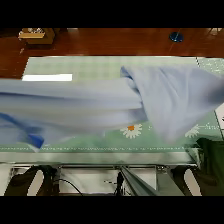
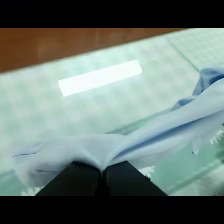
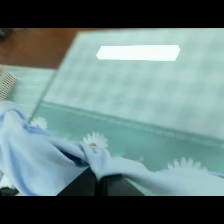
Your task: Fold the shirts.
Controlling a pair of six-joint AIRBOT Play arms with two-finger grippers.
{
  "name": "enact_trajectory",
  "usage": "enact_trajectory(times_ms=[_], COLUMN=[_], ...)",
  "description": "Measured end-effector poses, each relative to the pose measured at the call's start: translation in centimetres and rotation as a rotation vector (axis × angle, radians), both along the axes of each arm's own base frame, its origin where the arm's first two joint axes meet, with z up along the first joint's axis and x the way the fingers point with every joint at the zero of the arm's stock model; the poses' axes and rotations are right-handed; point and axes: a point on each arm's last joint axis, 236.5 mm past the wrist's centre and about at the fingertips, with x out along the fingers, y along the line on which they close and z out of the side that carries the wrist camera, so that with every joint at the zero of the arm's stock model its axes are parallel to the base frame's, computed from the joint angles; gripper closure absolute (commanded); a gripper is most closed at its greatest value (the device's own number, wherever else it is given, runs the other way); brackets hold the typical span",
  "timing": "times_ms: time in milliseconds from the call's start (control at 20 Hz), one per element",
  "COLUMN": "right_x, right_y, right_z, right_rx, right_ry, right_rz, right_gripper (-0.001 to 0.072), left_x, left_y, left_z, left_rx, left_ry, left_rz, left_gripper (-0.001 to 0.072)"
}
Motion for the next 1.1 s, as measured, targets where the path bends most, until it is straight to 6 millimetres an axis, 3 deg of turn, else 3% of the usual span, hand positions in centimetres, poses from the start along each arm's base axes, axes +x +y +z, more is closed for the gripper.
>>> enact_trajectory(times_ms=[150,350,500,700,900,950,1050,1100], right_x=[0.4,3.2,7.8,15.6,21.7,22.6,23.8,24.4], right_y=[-1.4,-2.2,-2.0,-2.1,-2.6,-2.7,-2.8,-3.3], right_z=[-3.9,-11.5,-16.3,-21.6,-26.6,-27.8,-29.9,-30.6], right_rx=[-0.037,-0.069,-0.105,-0.127,-0.118,-0.118,-0.120,-0.137], right_ry=[0.155,0.394,0.459,0.448,0.443,0.455,0.480,0.474], right_rz=[-0.031,-0.020,-0.014,-0.051,-0.120,-0.129,-0.143,-0.155], right_gripper=[0.0690,0.0690,0.0689,0.0689,0.0687,0.0666,0.0501,0.0405], left_x=[0.7,4.1,8.6,14.8,19.1,19.5,20.4,20.8], left_y=[0.6,1.5,2.4,4.0,4.5,4.2,3.5,3.6], left_z=[-3.0,-9.7,-15.7,-24.0,-31.4,-33.0,-36.2,-37.5], left_rx=[-0.018,-0.049,-0.087,-0.129,-0.133,-0.131,-0.127,-0.116], left_ry=[0.137,0.346,0.443,0.524,0.612,0.643,0.706,0.727], left_rz=[0.019,0.008,0.008,0.043,0.051,0.039,0.021,0.025], left_gripper=[0.0679,0.0678,0.0678,0.0676,0.0676,0.0676,0.0638,0.0503])
